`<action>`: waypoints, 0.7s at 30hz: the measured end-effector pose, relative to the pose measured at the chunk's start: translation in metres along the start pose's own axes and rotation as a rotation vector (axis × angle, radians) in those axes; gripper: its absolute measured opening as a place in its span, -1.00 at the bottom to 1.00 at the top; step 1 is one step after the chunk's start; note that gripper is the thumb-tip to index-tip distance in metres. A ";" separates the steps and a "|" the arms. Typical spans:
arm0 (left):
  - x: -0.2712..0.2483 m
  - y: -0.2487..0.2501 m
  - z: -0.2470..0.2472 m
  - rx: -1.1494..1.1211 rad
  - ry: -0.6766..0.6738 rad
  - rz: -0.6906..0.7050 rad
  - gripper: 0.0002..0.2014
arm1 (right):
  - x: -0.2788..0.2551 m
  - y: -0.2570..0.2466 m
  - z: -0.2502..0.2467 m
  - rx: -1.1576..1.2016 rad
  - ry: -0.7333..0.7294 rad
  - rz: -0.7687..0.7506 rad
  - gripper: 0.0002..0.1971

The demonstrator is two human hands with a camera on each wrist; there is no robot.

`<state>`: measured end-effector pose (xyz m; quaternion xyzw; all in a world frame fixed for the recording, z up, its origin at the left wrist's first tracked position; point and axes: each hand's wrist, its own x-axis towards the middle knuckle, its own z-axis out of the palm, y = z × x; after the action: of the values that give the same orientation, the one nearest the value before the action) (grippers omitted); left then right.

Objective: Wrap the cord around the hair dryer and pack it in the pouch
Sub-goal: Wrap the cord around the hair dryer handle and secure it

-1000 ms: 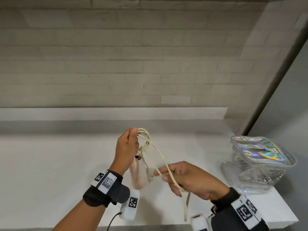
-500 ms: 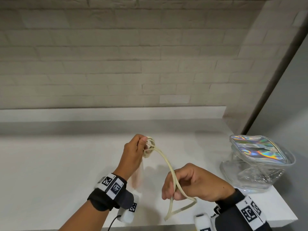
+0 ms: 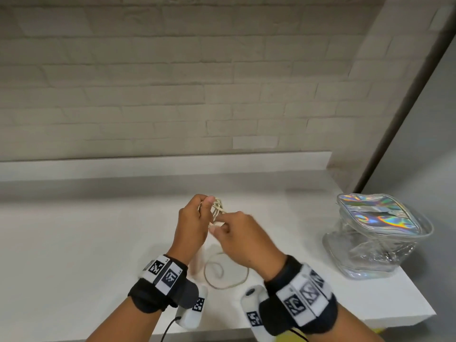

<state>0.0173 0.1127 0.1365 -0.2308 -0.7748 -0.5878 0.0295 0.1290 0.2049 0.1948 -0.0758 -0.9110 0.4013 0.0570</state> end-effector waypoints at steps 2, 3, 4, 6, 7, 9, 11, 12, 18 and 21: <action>-0.001 0.005 -0.001 -0.074 0.025 -0.022 -0.79 | 0.007 -0.002 0.015 -0.024 -0.037 0.057 -0.79; 0.000 0.006 -0.004 -0.121 0.043 -0.052 -0.77 | 0.008 -0.002 0.018 -0.037 0.003 0.034 -0.79; 0.002 0.006 -0.008 -0.157 0.064 -0.082 -0.75 | 0.005 -0.002 0.017 -0.050 0.051 -0.011 -0.77; 0.007 0.001 -0.017 -0.182 0.101 -0.130 -0.73 | -0.002 -0.004 0.008 0.011 0.092 -0.123 -0.76; 0.009 -0.001 -0.021 -0.184 0.102 -0.145 -0.72 | -0.006 -0.005 0.002 0.071 0.071 -0.165 -0.76; 0.011 -0.002 -0.026 -0.151 0.075 -0.134 -0.73 | -0.013 -0.007 -0.010 0.176 0.067 -0.229 -0.77; 0.012 -0.002 -0.026 -0.101 0.050 -0.116 -0.74 | -0.017 -0.009 -0.022 0.277 0.156 -0.263 -0.78; 0.013 -0.002 -0.026 -0.099 0.046 -0.127 -0.75 | -0.018 -0.009 -0.027 0.339 0.216 -0.259 -0.77; 0.009 -0.006 -0.029 -0.188 0.032 -0.239 -0.69 | -0.003 0.038 -0.052 0.372 0.361 0.081 -0.73; 0.007 0.009 -0.027 -0.208 0.020 -0.197 -0.69 | 0.015 0.077 -0.045 0.095 0.282 0.194 -0.76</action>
<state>0.0086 0.0914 0.1550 -0.1495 -0.7284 -0.6671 -0.0449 0.1284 0.2914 0.1683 -0.2160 -0.8623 0.4331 0.1490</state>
